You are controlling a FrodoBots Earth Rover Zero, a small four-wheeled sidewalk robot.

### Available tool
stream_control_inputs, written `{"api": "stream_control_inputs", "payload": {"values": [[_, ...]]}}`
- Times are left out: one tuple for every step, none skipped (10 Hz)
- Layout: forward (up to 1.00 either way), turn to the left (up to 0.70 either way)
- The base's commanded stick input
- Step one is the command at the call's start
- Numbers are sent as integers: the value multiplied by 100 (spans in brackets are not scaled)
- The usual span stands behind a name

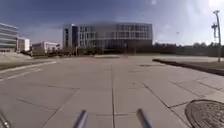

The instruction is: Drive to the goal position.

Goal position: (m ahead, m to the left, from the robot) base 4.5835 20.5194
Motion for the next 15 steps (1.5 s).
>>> {"api": "stream_control_inputs", "payload": {"values": [[70,0],[70,0],[70,0],[70,0],[70,0],[70,0],[70,0],[70,0],[70,0],[70,0],[70,0],[70,0],[70,0],[70,0],[70,0]]}}
